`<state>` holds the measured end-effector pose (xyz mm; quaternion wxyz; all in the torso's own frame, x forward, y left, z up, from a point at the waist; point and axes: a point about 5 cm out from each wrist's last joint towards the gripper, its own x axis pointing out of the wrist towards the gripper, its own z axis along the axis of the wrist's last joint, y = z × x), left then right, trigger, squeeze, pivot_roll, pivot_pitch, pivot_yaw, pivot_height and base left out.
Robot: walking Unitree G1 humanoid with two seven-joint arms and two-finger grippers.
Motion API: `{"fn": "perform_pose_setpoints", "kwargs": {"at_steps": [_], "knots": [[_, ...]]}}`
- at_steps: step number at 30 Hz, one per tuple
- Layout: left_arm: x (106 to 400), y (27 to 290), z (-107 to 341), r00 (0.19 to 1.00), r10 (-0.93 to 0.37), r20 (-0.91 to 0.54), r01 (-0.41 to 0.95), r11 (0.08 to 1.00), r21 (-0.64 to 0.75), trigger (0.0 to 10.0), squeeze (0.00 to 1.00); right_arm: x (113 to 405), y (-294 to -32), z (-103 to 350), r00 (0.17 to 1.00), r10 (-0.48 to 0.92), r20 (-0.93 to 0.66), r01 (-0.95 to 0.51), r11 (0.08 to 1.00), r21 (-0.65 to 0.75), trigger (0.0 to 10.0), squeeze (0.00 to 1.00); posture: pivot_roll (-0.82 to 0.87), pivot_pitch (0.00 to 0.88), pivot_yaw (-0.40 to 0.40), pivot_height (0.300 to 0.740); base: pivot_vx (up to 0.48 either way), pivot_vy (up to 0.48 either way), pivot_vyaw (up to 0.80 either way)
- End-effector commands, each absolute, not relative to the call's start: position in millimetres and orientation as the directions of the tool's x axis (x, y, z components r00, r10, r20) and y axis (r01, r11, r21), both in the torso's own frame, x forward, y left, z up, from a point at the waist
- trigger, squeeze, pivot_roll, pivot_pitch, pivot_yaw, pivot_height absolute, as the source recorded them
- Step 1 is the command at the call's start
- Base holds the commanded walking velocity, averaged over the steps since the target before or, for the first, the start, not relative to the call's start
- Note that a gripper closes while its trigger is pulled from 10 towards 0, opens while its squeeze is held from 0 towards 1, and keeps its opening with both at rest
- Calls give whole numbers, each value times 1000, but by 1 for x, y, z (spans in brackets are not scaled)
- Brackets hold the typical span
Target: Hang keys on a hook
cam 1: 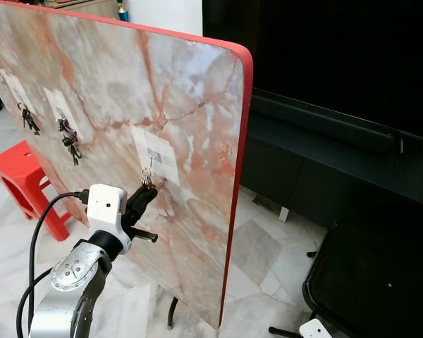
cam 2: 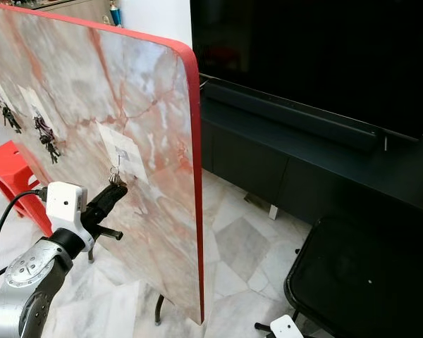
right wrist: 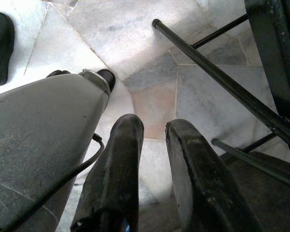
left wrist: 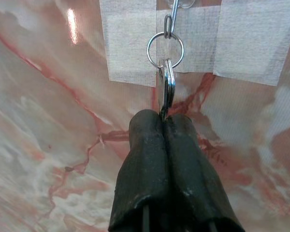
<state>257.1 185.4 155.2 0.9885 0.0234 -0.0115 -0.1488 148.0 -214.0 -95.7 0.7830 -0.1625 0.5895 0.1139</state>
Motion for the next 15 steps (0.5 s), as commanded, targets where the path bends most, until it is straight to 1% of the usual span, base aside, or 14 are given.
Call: {"fn": "perform_pose_setpoints", "kwargs": {"at_steps": [1,6,7,8,9,10,15], "knots": [[256,188,146,957,-286,-40,288,956,55,10000,0,149,-213,-96,283,-12,-959,-377,918,-123,10000,0,31,0,-24,740,0,0,0],[259,192,147,967,-251,-37,253,965,68,10000,0,149,-213,-96,284,-12,-959,-375,919,-123,10000,0,29,0,-22,740,0,0,0],[260,195,147,971,-238,-38,240,968,77,10000,757,149,-213,-96,284,-12,-959,-375,919,-122,10000,0,30,0,-22,740,0,0,0],[260,195,147,971,-238,-38,240,968,77,10000,757,149,-213,-96,284,-12,-959,-375,919,-122,10000,0,30,0,-22,740,0,0,0],[260,195,147,971,-235,-39,238,968,77,10000,933,149,-213,-96,284,-12,-959,-375,919,-122,10000,0,29,0,-22,740,0,0,0],[260,196,147,971,-234,-39,236,969,77,10000,1000,149,-213,-96,285,-11,-959,-374,919,-122,10000,0,29,0,-22,740,0,0,0],[261,194,150,971,-237,-14,238,969,63,10000,1000,149,-213,-96,289,-10,-957,-371,921,-122,10000,0,31,0,-23,740,0,0,0]]}}
